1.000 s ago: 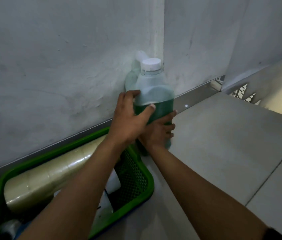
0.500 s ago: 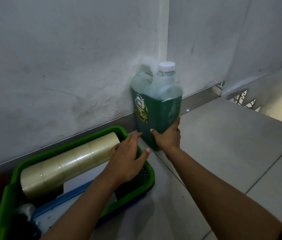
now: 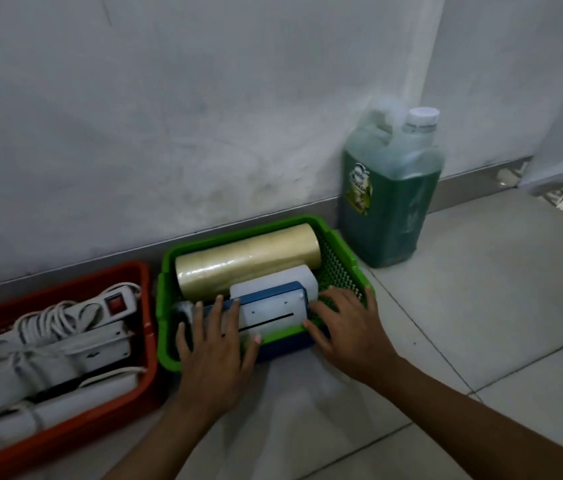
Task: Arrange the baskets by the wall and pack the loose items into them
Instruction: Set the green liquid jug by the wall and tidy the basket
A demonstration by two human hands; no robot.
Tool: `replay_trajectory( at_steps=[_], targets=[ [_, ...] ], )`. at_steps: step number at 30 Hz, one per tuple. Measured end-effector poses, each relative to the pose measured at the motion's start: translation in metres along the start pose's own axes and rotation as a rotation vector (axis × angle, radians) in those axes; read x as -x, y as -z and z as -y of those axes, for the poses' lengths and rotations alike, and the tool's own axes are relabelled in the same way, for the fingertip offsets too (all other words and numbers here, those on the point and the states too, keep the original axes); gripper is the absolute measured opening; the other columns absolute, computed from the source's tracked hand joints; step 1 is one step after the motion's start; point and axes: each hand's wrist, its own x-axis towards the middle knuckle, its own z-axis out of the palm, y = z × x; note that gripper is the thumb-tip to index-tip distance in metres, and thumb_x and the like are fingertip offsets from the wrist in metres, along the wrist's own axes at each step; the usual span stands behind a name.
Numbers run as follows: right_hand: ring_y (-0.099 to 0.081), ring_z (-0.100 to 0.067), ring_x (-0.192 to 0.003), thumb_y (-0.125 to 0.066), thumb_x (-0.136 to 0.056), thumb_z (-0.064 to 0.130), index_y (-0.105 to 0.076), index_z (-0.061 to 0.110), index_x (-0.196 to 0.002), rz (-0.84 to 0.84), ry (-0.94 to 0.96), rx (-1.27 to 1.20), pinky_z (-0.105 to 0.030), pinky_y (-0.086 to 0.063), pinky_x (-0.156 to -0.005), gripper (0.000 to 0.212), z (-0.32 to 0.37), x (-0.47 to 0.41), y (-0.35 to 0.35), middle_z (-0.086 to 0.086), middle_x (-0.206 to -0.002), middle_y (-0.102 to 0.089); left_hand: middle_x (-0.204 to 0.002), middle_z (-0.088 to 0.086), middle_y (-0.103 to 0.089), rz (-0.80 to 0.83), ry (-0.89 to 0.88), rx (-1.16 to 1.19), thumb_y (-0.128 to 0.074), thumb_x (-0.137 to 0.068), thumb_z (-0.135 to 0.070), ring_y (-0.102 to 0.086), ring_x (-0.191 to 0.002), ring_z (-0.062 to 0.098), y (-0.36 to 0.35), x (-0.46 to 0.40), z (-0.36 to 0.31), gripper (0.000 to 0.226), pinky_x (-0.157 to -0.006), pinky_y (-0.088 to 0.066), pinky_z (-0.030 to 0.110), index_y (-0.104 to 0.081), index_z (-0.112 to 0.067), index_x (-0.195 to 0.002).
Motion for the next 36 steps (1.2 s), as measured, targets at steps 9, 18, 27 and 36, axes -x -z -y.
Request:
replay_trajectory(
  at_steps=[9, 18, 27, 36],
  targets=[
    [-0.066, -0.021, -0.069, -0.026, -0.092, 0.056, -0.065, 0.026, -0.082, -0.011, 0.139, 0.246, -0.065, -0.044, -0.092, 0.050, -0.027, -0.014, -0.009, 0.003, -0.074, -0.067, -0.136, 0.014, -0.056, 0.015, 0.056, -0.096, -0.004, -0.092, -0.060, -0.056, -0.120, 0.042, -0.014, -0.007, -0.007, 0.072, -0.087, -0.045, 0.063, -0.044, -0.021, -0.136],
    [-0.064, -0.020, -0.067, -0.012, -0.095, 0.059, -0.057, 0.027, -0.081, -0.042, 0.156, 0.260, -0.063, -0.041, -0.091, 0.057, -0.046, -0.034, -0.015, 0.005, -0.071, -0.061, -0.140, 0.008, -0.053, 0.030, -0.025, -0.067, -0.005, -0.093, -0.059, -0.054, -0.124, 0.037, -0.025, -0.035, -0.011, 0.070, -0.097, -0.018, 0.055, -0.045, -0.024, -0.138],
    [-0.056, -0.019, -0.109, -0.040, -0.090, 0.059, -0.059, 0.026, -0.102, 0.327, -0.037, 0.100, -0.049, -0.025, -0.110, 0.040, -0.026, -0.037, 0.019, 0.002, -0.106, -0.064, -0.160, -0.006, 0.015, 0.163, -0.158, 0.276, -0.030, -0.093, -0.059, 0.015, -0.148, 0.022, 0.011, -0.024, 0.008, 0.074, -0.118, -0.001, 0.045, 0.006, -0.030, -0.151],
    [-0.055, -0.032, -0.106, -0.061, -0.078, 0.041, -0.057, 0.014, -0.116, 0.094, 0.431, -0.120, -0.044, -0.043, -0.097, 0.048, 0.158, -0.037, 0.009, -0.012, -0.115, -0.060, -0.155, 0.009, -0.031, -0.122, 0.066, -0.088, -0.027, -0.082, -0.059, -0.028, -0.143, 0.030, 0.037, 0.060, 0.143, 0.074, -0.108, -0.027, 0.056, -0.039, -0.016, -0.142]
  ],
)
